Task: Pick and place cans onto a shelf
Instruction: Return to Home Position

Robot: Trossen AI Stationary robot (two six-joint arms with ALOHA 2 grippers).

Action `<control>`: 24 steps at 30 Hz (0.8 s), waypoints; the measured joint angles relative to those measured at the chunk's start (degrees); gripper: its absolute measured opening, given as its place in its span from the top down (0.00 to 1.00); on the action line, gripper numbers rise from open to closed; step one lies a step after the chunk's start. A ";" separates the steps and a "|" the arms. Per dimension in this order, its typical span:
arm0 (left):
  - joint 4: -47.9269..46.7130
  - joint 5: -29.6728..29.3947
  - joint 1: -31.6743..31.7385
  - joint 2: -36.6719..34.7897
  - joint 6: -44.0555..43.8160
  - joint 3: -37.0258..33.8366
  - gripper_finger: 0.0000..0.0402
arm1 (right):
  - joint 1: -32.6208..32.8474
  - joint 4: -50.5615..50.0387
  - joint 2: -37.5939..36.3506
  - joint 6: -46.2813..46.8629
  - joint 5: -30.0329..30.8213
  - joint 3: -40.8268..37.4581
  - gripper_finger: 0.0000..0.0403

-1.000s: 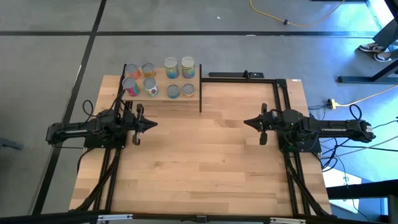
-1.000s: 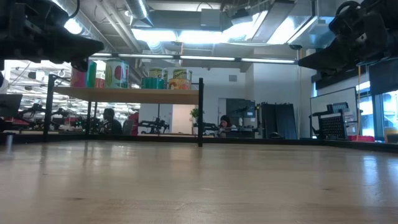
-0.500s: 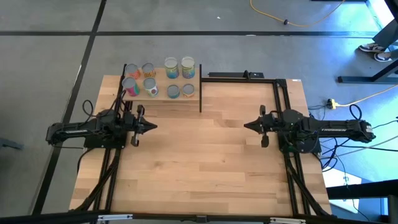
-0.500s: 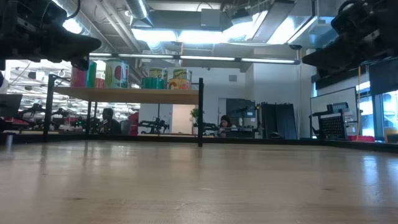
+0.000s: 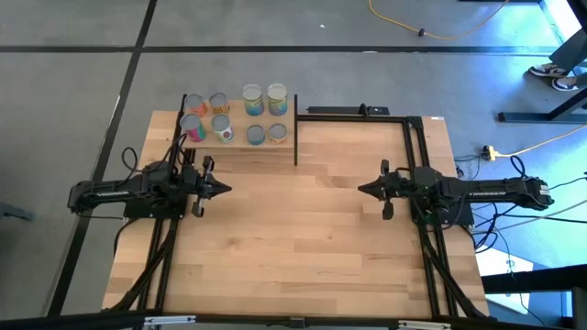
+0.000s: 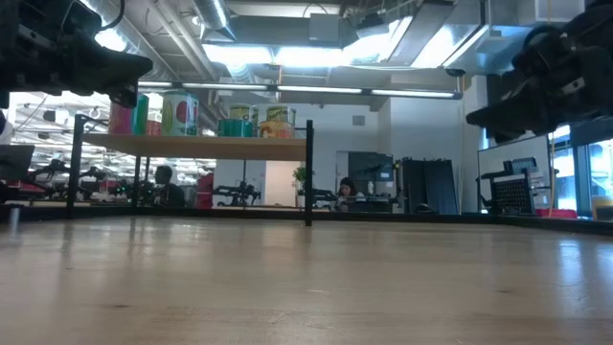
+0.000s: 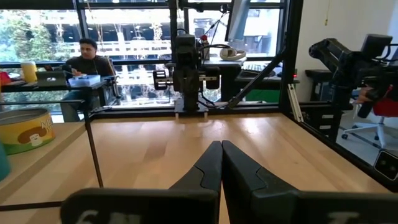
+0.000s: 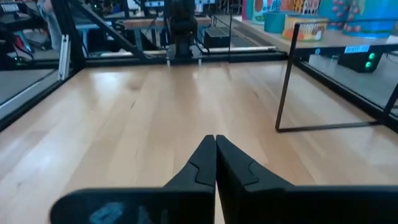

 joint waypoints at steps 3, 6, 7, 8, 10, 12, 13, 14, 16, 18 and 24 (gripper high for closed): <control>-0.52 0.06 0.00 0.00 0.02 0.00 1.00 | 0.00 -1.47 0.00 0.05 -0.01 0.00 0.99; -2.71 0.09 0.00 0.01 0.04 0.00 1.00 | 0.00 -1.56 0.04 -2.88 -0.05 0.00 0.99; -2.84 0.05 0.00 0.08 0.04 0.00 1.00 | 0.00 -1.55 0.04 -3.83 -0.01 0.00 0.99; -2.82 0.12 0.00 0.04 0.17 0.00 1.00 | 0.00 -1.54 0.02 -4.65 0.01 0.00 0.99; -2.82 0.36 -0.01 0.13 0.89 0.00 1.00 | 0.00 -1.53 0.02 -4.71 -0.01 0.00 0.98; -2.79 1.19 -0.02 0.13 1.51 0.00 1.00 | 0.00 -1.53 0.02 -4.33 0.00 0.00 0.97; -2.78 1.45 -0.04 0.13 1.51 0.00 1.00 | 0.00 -1.53 0.02 -3.57 0.01 0.00 0.96; -2.80 1.44 -0.02 0.13 1.51 0.00 1.00 | 0.00 -1.53 0.02 -2.91 0.01 0.00 0.96; -2.80 1.31 -0.01 0.13 1.49 0.00 1.00 | 0.00 -1.53 0.02 -1.52 0.03 0.00 0.95; -2.82 1.19 -0.02 0.13 1.50 0.02 1.00 | 0.00 -1.53 0.02 -1.66 0.03 0.00 0.95; -3.19 -3.37 -0.02 0.13 1.53 0.02 1.00 | 0.00 -1.53 0.02 -1.59 0.03 0.00 0.96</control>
